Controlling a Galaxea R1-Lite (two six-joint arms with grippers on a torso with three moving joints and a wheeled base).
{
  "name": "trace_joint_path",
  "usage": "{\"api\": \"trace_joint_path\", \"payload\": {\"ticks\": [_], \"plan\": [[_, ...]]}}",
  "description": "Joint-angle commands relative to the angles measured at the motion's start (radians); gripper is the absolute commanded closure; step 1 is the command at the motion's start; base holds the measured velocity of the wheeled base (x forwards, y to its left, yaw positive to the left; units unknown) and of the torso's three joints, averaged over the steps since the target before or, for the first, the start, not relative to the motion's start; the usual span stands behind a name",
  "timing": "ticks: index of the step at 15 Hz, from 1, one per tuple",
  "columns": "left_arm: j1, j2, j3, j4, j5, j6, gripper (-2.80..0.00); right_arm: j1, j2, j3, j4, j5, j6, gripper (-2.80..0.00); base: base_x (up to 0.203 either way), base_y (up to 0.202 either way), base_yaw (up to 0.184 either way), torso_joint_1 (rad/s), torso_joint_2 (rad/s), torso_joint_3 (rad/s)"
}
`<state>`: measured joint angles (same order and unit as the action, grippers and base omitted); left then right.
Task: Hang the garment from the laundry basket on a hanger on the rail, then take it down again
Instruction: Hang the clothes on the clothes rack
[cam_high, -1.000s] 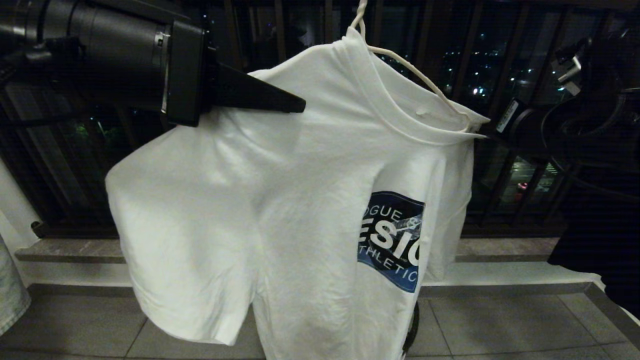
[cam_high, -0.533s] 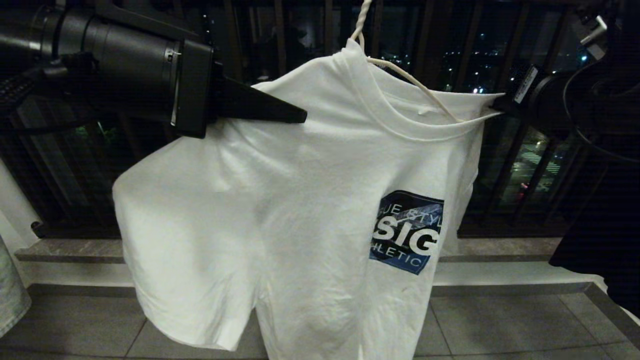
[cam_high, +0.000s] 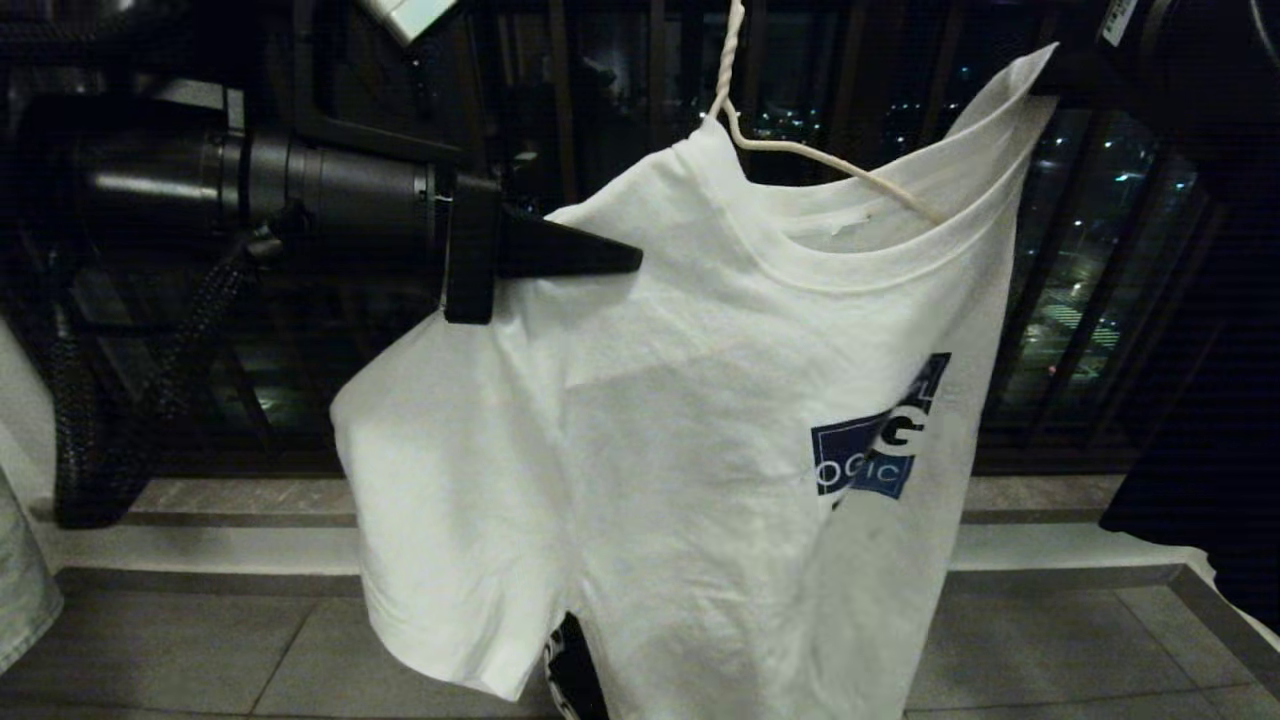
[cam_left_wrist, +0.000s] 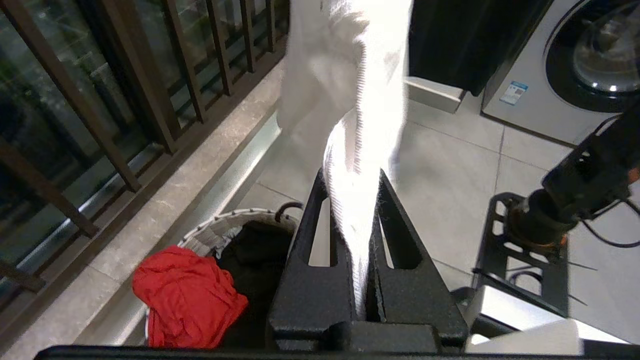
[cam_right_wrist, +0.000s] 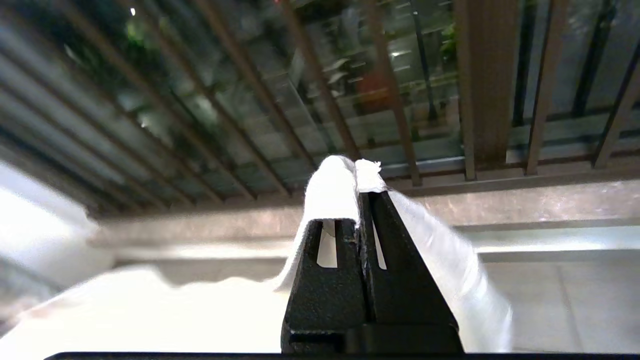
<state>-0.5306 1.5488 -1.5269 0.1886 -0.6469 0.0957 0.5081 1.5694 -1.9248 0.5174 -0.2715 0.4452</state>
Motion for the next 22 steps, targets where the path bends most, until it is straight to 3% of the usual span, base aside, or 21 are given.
{"api": "trace_joint_path", "payload": {"ticks": [1, 2, 4, 7, 9, 11, 13, 17, 20, 22], "plan": [[0.0, -0.019, 0.1, -0.103, -0.002, -0.016, 0.0, 0.11, 0.033, -0.051, 0.06, -0.102, -0.027, 0.0, 0.0, 0.0, 0.0, 0.0, 0.0, 0.0], [0.0, -0.032, 0.151, -0.164, -0.001, -0.041, 0.0, 0.15, 0.041, -0.051, 0.068, -0.176, -0.059, 0.0, 0.0, 0.0, 0.0, 0.0, 0.0, 0.0], [0.0, -0.053, 0.267, -0.311, 0.008, -0.071, 0.0, 0.204, 0.057, -0.051, 0.07, -0.231, -0.094, 0.0, 0.0, 0.0, 0.0, 0.0, 0.0, 0.0], [0.0, -0.078, 0.437, -0.555, 0.078, -0.082, 0.0, 0.232, 0.108, -0.051, 0.054, -0.306, -0.093, 0.0, 0.0, 0.0, 0.0, 0.0, 0.0, 0.0], [0.0, -0.074, 0.538, -0.707, 0.129, -0.083, 0.0, 0.232, 0.136, -0.05, -0.026, -0.396, -0.08, 0.0, 0.0, 0.0, 0.0, 0.0, 0.0, 0.0], [0.0, -0.071, 0.613, -0.839, 0.181, -0.082, 0.0, 0.213, 0.139, -0.049, -0.152, -0.427, -0.059, 0.0, 0.0, 0.0, 0.0, 0.0, 0.0, 0.0], [0.0, -0.071, 0.616, -0.901, 0.204, -0.08, 0.0, 0.19, 0.149, -0.049, -0.276, -0.463, -0.062, 0.0, 0.0, 0.0, 0.0, 0.0, 0.0, 0.0], [-0.026, -0.062, 0.615, -0.931, 0.236, -0.071, 0.0, 0.184, 0.221, -0.049, -0.381, -0.49, -0.069, 0.0, 0.0, 0.0, 0.0, 0.0, 0.0, 0.0], [-0.082, 0.011, 0.62, -1.064, 0.383, -0.056, 0.0, 0.226, 0.251, -0.049, -0.466, -0.508, -0.069, 0.0, 0.0, 0.0, 0.0, 0.0, 0.0, 0.0], [-0.105, 0.071, 0.621, -1.17, 0.459, 0.005, 0.0, 0.257, 0.256, -0.05, -0.512, -0.519, -0.069, 0.0, 0.0, 0.0, 0.0, 0.0, 0.0, 0.0]]}}
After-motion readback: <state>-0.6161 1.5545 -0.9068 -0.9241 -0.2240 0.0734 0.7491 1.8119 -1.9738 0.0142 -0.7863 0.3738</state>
